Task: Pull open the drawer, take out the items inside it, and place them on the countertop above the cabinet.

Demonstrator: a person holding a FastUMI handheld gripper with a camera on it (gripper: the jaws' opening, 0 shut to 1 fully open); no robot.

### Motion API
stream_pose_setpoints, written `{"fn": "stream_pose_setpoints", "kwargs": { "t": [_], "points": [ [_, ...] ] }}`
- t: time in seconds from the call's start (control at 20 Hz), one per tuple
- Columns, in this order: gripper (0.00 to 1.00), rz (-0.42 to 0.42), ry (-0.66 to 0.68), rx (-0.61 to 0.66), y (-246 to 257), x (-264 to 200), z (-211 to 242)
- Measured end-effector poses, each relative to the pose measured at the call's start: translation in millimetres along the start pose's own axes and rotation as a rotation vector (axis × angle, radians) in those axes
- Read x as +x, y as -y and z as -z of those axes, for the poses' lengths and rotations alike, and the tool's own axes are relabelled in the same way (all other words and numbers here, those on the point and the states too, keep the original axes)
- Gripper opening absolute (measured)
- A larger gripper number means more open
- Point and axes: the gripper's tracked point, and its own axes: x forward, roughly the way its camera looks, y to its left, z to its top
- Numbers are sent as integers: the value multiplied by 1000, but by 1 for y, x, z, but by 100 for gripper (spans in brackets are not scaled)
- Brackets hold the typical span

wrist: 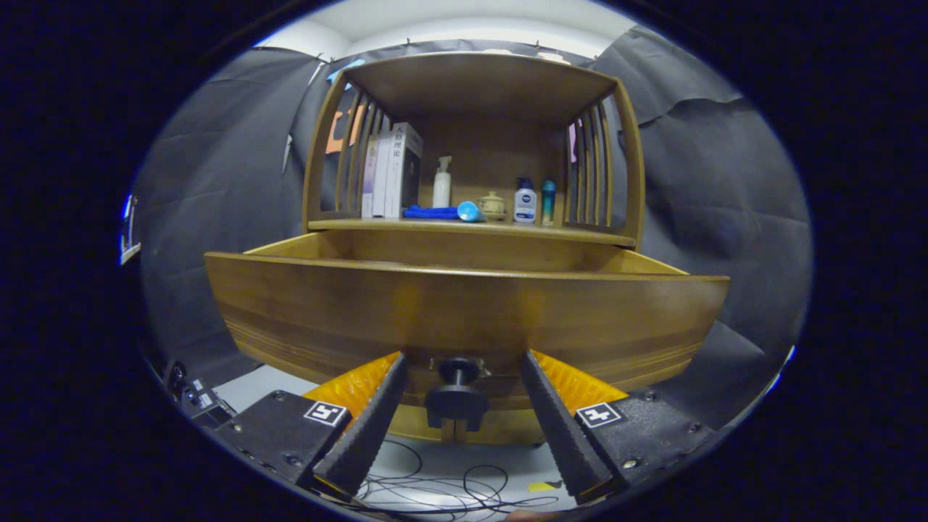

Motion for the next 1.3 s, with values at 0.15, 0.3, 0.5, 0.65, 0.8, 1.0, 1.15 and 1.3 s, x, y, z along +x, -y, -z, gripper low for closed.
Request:
{"fn": "stream_pose_setpoints", "kwargs": {
  "t": [0.15,0.3,0.5,0.65,0.8,1.0,1.15,1.3],
  "points": [
    [100,20,18,15,-2,1,-2],
    [100,20,21,15,-4,6,-3],
    [100,33,-6,-28,-2,24,-9],
    [100,38,-10,-46,-3,42,-17],
    [100,31,-18,-37,-4,62,-30],
    [100,17,-47,-23,-3,82,-35],
    [100,1,-52,5,-4,98,-39],
    [100,0,-55,-39,-1,115,-43]
  ]
}}
